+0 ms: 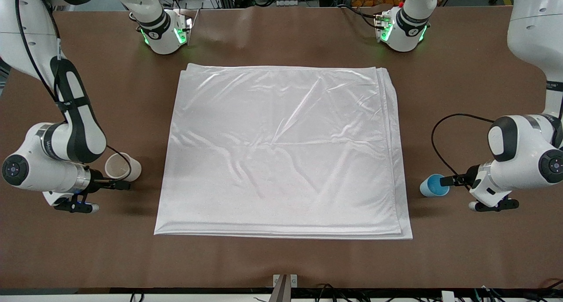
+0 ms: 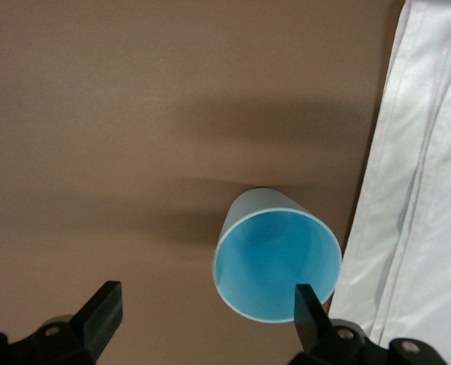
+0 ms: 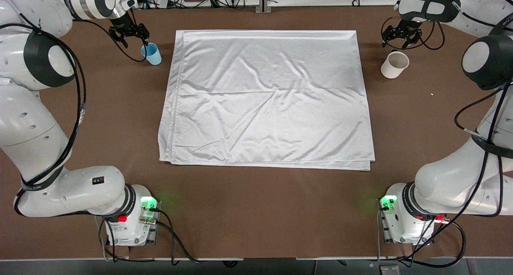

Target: Place blue cup into white mug on cloth

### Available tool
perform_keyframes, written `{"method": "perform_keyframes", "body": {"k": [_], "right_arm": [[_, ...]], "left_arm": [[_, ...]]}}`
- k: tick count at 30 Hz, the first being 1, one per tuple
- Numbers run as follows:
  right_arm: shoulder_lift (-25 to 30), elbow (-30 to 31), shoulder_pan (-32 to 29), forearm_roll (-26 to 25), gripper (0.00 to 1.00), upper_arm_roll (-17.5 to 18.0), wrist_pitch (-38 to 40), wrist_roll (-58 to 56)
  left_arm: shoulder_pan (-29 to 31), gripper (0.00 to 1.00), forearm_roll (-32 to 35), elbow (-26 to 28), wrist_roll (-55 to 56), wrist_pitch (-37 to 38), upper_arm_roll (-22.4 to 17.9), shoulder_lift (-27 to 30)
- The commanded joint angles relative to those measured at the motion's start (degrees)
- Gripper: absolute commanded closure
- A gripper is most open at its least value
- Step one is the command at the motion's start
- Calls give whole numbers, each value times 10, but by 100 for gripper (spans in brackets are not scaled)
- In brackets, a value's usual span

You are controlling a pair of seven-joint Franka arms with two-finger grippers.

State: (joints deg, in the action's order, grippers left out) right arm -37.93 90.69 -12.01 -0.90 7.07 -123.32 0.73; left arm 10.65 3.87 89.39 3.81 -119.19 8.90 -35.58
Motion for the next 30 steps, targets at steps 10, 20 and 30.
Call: {"method": "perform_keyframes", "body": {"k": [10, 20, 30], "right_arm": [[-24, -8, -6, -51, 24, 5, 7, -1], [-22, -7, -6, -51, 99, 5, 19, -1], [-15, -12, 1, -49, 100, 6, 38, 12]], "left_arm": [[-1, 0, 17, -6, 9, -44, 3, -36], [-1, 37, 17, -6, 9, -54, 4, -47], [-5, 85, 16, -6, 9, -62, 3, -50]]}}
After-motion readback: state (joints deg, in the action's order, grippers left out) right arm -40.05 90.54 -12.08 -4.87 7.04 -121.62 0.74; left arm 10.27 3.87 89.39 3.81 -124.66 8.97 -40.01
